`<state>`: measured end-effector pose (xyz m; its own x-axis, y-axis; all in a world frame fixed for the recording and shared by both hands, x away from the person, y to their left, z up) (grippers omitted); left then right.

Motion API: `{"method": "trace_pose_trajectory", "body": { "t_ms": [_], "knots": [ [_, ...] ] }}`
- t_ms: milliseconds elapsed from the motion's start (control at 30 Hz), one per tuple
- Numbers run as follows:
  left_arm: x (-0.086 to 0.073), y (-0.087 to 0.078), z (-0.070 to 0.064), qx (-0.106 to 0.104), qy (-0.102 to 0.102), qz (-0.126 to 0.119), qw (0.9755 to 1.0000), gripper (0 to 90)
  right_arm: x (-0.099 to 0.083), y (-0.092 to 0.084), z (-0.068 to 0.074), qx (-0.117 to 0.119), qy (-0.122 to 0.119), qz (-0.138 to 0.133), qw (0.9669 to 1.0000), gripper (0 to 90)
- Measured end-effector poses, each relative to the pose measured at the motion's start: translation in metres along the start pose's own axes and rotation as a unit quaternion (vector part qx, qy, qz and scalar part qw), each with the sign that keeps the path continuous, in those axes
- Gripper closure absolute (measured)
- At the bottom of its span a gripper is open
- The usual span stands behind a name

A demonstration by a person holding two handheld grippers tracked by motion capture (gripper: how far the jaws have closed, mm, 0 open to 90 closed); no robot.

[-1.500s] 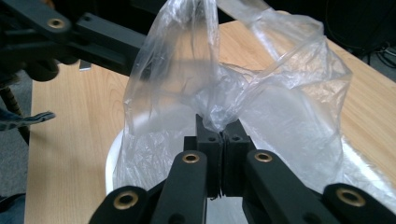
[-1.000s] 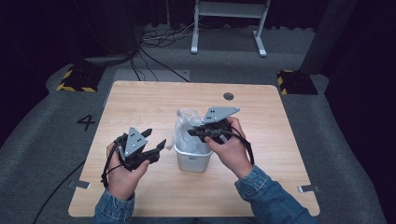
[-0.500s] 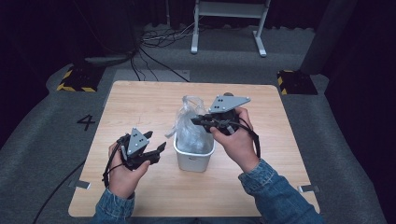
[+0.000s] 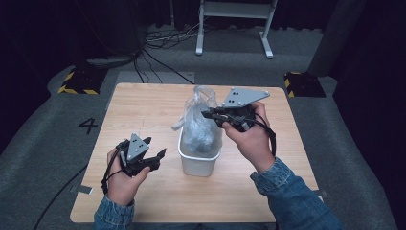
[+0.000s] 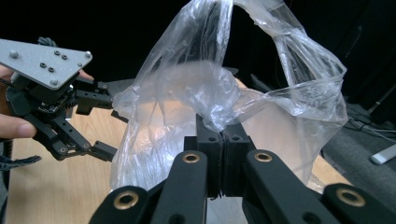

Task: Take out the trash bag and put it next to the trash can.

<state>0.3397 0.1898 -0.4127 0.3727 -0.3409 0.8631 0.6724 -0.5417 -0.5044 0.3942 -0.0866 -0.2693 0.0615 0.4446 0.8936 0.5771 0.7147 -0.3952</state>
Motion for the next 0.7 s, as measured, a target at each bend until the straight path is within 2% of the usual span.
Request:
{"method": "trace_pose_trajectory", "body": {
  "t_ms": [167,300,700],
  "knots": [
    [-0.003,-0.001,0.004,0.005,-0.003,0.004,1.0000,34.4,0.006,-0.008,-0.004,-0.009,-0.003,-0.007,0.9999,89.2],
    [-0.005,-0.001,0.007,0.010,0.003,0.011,0.9999,32.8,0.009,-0.014,-0.009,-0.018,-0.005,-0.011,0.9998,89.2],
    [-0.012,0.000,0.010,0.014,0.000,0.023,0.9996,31.1,0.011,-0.037,-0.030,-0.052,-0.003,-0.018,0.9985,89.2]
  ]
}}
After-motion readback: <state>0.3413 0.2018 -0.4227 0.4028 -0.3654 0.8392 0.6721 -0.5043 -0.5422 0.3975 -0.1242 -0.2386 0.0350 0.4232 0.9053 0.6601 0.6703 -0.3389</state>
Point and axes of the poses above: each handheld gripper's, and its own axes: y roughly forward along the jaws, x roughly out of its top, z roughly to its left, the point moved 2 cm from there along y, roughly forward along the jaws, and after that the axes turned 7 degrees about -x, right-handed, at the moved point
